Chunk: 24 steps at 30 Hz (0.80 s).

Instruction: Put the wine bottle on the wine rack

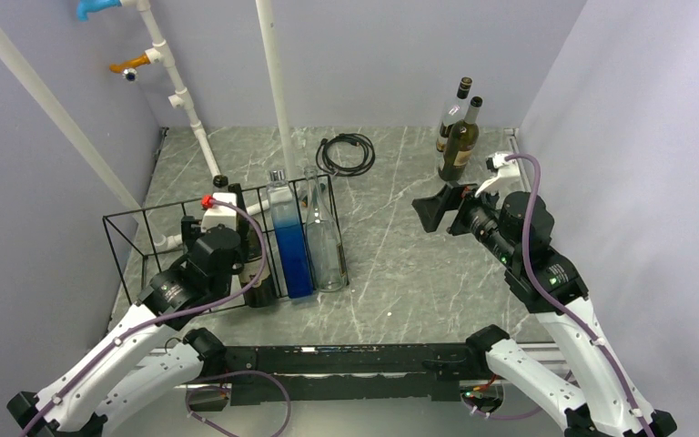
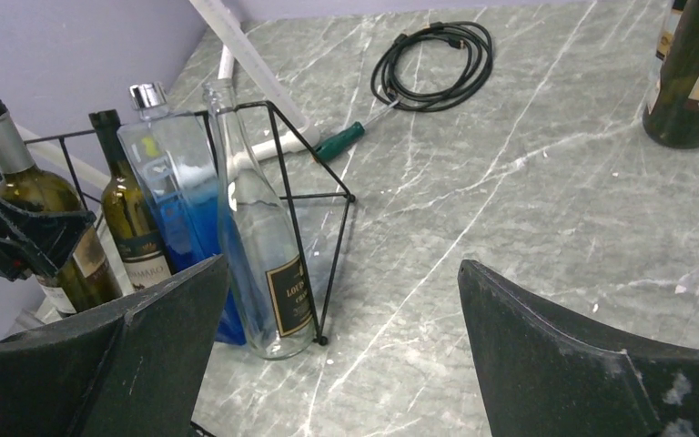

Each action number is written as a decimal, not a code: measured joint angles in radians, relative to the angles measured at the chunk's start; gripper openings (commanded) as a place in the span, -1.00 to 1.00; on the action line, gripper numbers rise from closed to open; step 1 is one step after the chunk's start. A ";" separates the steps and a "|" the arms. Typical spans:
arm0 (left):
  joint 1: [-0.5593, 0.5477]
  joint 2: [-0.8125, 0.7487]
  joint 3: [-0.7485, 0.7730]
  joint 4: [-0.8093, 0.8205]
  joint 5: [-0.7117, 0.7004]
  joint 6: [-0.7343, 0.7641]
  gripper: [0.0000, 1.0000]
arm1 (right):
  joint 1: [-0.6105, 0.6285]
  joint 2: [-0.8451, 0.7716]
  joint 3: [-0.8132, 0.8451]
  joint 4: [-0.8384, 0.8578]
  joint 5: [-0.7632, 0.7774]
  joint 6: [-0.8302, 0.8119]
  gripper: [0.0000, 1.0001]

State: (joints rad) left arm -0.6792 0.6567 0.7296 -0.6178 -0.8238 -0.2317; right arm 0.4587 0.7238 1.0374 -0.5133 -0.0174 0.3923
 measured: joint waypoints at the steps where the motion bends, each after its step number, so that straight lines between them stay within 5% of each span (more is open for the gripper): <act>1: 0.006 -0.005 -0.012 0.000 0.002 -0.005 -1.00 | 0.000 -0.005 -0.006 0.000 0.000 0.000 0.99; 24: 0.158 -0.121 -0.048 -0.130 -0.051 -0.358 -1.00 | 0.000 -0.124 -0.166 0.037 -0.009 0.034 0.99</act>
State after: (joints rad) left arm -0.5213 0.5354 0.6815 -0.7483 -0.8749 -0.5896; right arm 0.4587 0.5995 0.8719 -0.4767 -0.0261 0.4267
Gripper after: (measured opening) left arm 0.781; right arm 0.993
